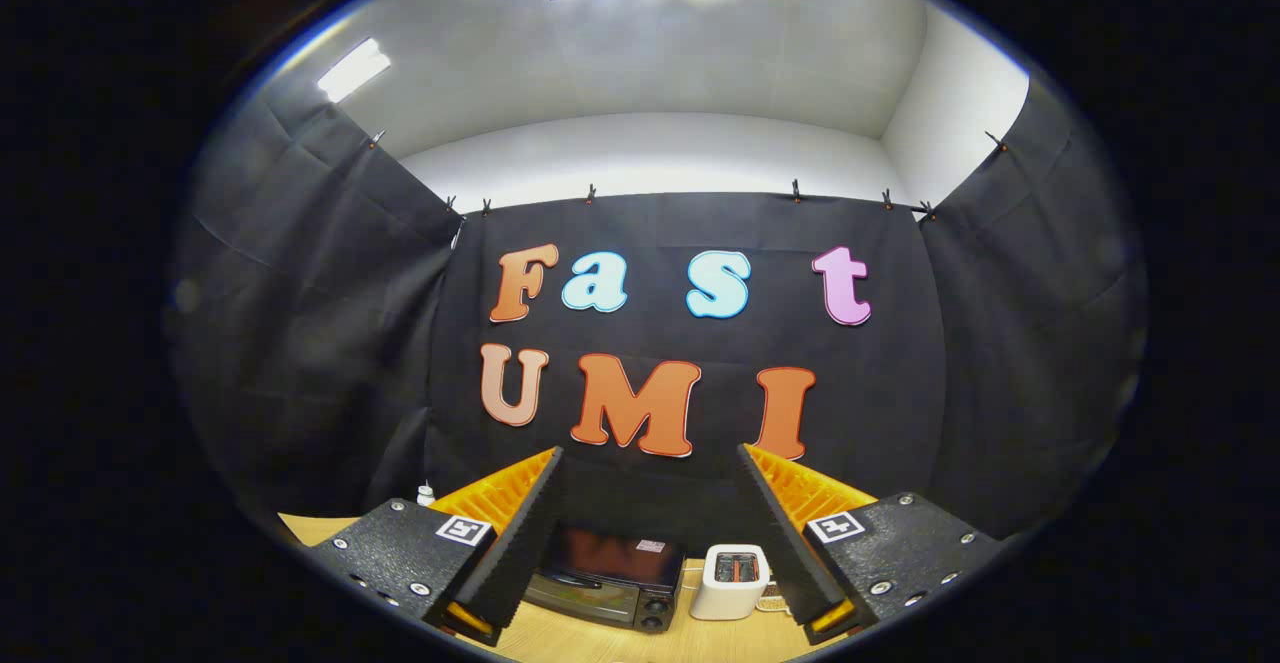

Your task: Open the toaster oven, put the food inside, and close the toaster oven door.

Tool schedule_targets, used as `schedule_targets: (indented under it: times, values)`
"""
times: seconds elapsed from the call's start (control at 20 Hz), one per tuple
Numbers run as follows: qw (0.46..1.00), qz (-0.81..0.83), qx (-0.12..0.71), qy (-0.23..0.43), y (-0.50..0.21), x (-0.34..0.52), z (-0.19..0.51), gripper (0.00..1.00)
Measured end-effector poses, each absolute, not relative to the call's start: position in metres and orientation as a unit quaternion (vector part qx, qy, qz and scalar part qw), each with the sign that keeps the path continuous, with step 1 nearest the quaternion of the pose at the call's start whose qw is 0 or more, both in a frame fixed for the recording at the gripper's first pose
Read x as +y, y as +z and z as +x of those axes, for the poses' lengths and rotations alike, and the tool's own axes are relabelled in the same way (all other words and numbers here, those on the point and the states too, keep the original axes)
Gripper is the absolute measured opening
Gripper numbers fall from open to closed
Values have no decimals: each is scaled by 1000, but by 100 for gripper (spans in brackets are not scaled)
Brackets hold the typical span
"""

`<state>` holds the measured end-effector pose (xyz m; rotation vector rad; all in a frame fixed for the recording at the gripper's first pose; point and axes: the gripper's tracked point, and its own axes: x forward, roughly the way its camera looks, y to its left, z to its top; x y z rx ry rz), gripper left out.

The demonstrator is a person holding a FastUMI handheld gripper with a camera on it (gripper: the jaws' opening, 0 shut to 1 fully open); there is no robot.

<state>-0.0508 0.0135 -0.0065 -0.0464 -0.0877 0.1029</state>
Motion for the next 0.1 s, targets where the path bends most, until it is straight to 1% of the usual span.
schedule_targets:
  times: [0.1]
  values:
    - [997,-28,-49,59,-4,17,-52,99]
